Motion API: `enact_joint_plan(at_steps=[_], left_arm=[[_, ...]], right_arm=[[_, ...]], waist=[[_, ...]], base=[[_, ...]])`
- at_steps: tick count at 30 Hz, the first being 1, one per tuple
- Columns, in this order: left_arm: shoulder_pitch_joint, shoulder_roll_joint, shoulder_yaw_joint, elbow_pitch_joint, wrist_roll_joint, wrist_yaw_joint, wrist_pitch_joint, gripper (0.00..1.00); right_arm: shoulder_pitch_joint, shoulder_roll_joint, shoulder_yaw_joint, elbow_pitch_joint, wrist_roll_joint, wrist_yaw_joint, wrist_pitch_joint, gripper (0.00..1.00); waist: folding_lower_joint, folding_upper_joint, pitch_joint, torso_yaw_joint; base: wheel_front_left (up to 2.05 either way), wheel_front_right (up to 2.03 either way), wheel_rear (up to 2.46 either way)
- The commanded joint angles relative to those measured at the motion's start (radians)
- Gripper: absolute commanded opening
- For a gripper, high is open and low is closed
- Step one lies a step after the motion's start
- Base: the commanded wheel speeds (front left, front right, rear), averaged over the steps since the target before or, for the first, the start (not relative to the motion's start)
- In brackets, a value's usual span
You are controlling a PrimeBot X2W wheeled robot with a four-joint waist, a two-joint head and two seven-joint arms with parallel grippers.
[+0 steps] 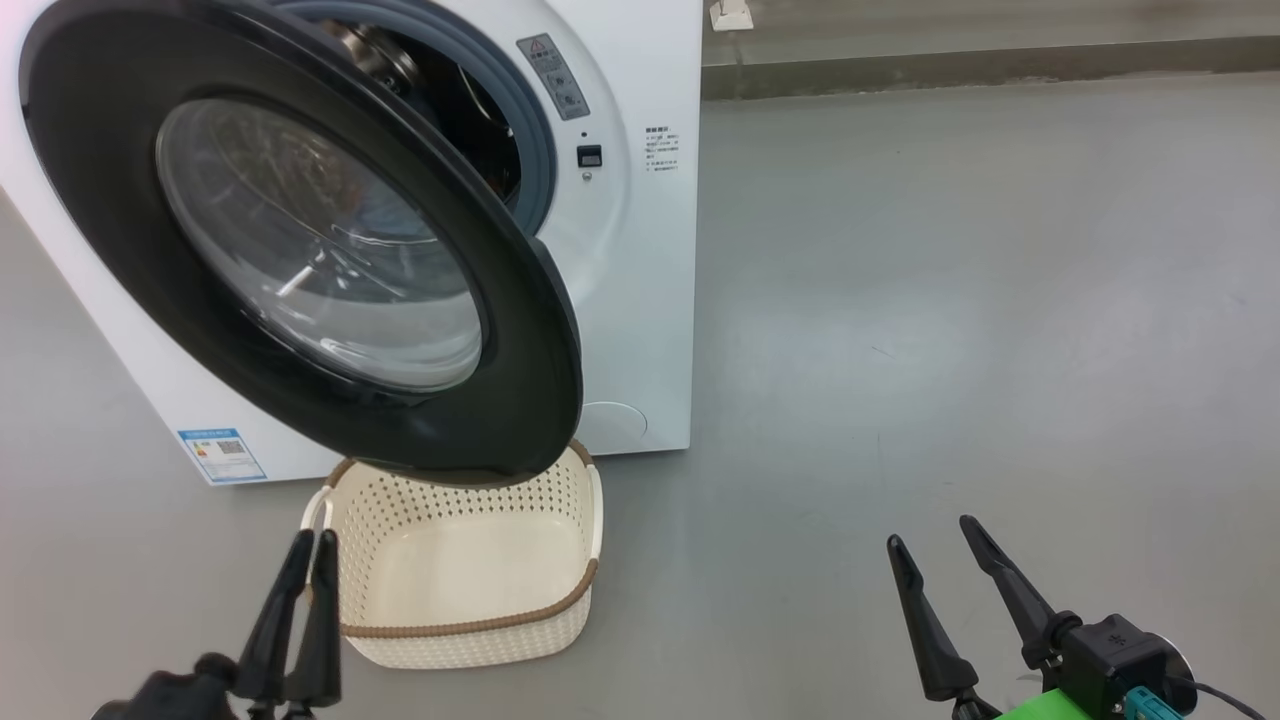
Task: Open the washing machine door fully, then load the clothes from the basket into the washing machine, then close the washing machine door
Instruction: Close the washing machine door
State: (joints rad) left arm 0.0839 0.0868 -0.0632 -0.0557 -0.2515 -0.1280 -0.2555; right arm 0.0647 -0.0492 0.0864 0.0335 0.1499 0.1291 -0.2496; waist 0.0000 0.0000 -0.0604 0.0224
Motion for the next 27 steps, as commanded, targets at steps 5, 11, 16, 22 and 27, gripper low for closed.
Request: enact_joint_plan(at_steps=[5, 11, 16, 22, 27], left_arm=[[-0.004, -0.011, 0.031, -0.022, 0.103, -0.003, -0.006, 0.65], [0.004, -0.022, 0.029, 0.013, 0.142, -0.002, -0.006, 1.00], [0.003, -0.027, 0.023, 0.045, 0.144, -0.002, -0.006, 1.00], [0.001, -0.031, 0.014, 0.064, 0.138, -0.002, -0.006, 1.00], [0.000, -0.032, 0.014, 0.067, 0.136, -0.002, -0.006, 1.00]], right_arm=[[-0.009, -0.001, 0.017, -0.029, -0.002, 0.002, -0.012, 1.00], [-0.010, -0.001, 0.008, -0.026, 0.005, 0.002, -0.012, 1.00], [-0.012, -0.001, 0.004, -0.025, 0.009, 0.002, -0.012, 1.00], [-0.006, -0.001, -0.003, -0.026, 0.012, 0.002, -0.012, 1.00], [-0.005, -0.001, -0.002, -0.026, 0.012, 0.002, -0.012, 1.00]], waist=[[0.0000, 0.0000, -0.003, -0.001], [0.0000, 0.0000, -0.005, -0.007], [0.0000, 0.0000, -0.006, -0.009], [0.0000, 0.0000, -0.008, -0.005], [0.0000, 0.0000, -0.007, -0.004]], base=[[0.00, 0.00, 0.00], [0.00, 0.00, 0.00], [0.00, 0.00, 0.00], [0.00, 0.00, 0.00], [0.00, 0.00, 0.00]])
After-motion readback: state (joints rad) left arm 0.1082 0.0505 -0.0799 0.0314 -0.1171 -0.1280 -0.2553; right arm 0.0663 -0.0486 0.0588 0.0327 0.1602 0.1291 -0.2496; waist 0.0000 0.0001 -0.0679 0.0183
